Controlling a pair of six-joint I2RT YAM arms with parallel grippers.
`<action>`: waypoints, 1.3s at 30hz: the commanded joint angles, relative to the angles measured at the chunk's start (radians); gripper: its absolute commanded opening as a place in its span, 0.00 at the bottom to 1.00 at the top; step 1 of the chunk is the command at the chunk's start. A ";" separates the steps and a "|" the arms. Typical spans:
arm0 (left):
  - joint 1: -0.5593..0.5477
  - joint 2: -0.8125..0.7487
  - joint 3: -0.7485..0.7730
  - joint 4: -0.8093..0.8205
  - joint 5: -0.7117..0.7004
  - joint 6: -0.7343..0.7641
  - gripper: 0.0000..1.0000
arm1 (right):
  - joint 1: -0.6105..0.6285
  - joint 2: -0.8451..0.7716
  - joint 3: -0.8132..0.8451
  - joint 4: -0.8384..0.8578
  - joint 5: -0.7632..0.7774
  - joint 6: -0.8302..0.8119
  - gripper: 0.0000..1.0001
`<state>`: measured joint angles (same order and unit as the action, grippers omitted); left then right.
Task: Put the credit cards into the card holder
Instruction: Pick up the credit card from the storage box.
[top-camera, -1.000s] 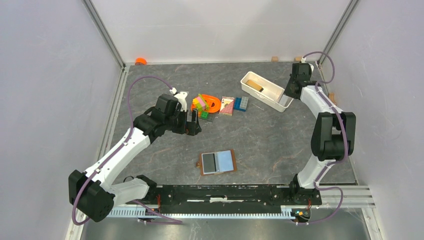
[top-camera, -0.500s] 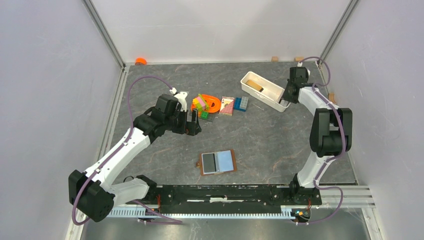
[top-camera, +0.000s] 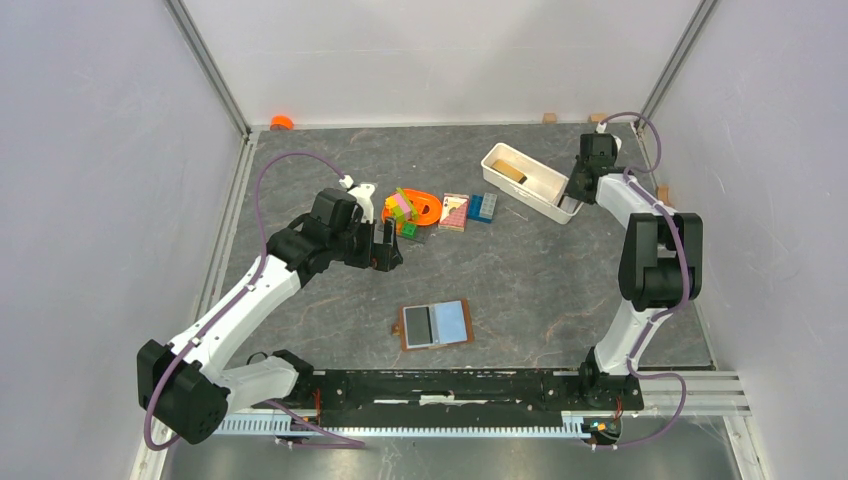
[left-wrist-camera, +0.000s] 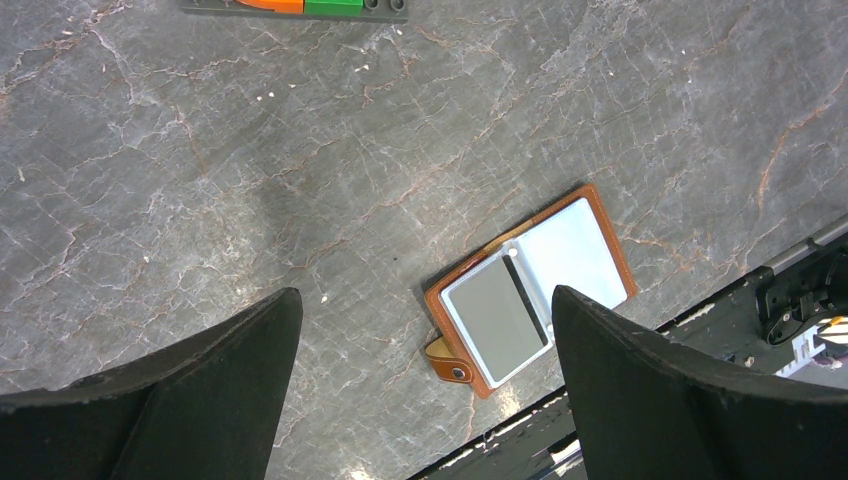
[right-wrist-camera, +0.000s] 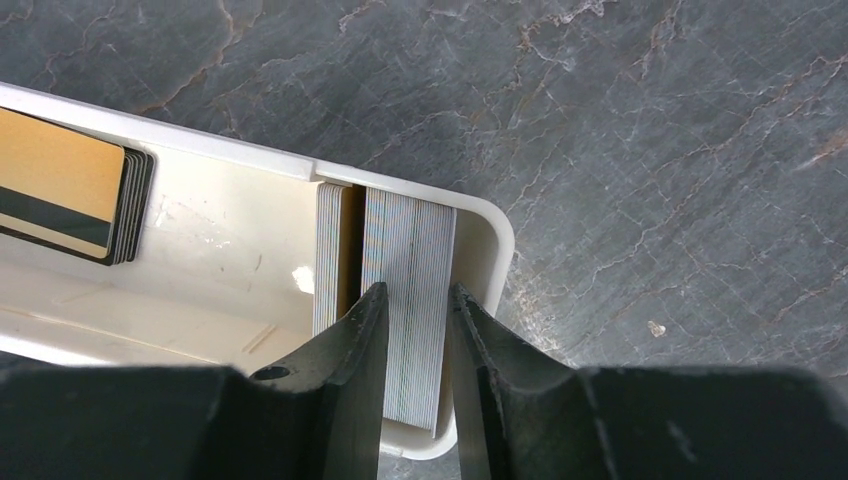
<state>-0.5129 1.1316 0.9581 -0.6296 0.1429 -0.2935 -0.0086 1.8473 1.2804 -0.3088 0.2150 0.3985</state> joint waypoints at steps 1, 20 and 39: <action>-0.006 -0.005 -0.008 0.029 0.027 0.024 1.00 | 0.004 0.035 -0.035 0.016 -0.013 0.019 0.33; -0.006 -0.003 -0.010 0.028 0.029 0.024 1.00 | 0.002 -0.066 -0.084 0.063 0.027 0.067 0.00; -0.006 -0.004 -0.009 0.029 0.027 0.024 1.00 | 0.001 -0.153 -0.086 0.097 -0.046 -0.011 0.00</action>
<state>-0.5129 1.1320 0.9535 -0.6296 0.1604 -0.2935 -0.0086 1.6760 1.1732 -0.2348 0.2325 0.4351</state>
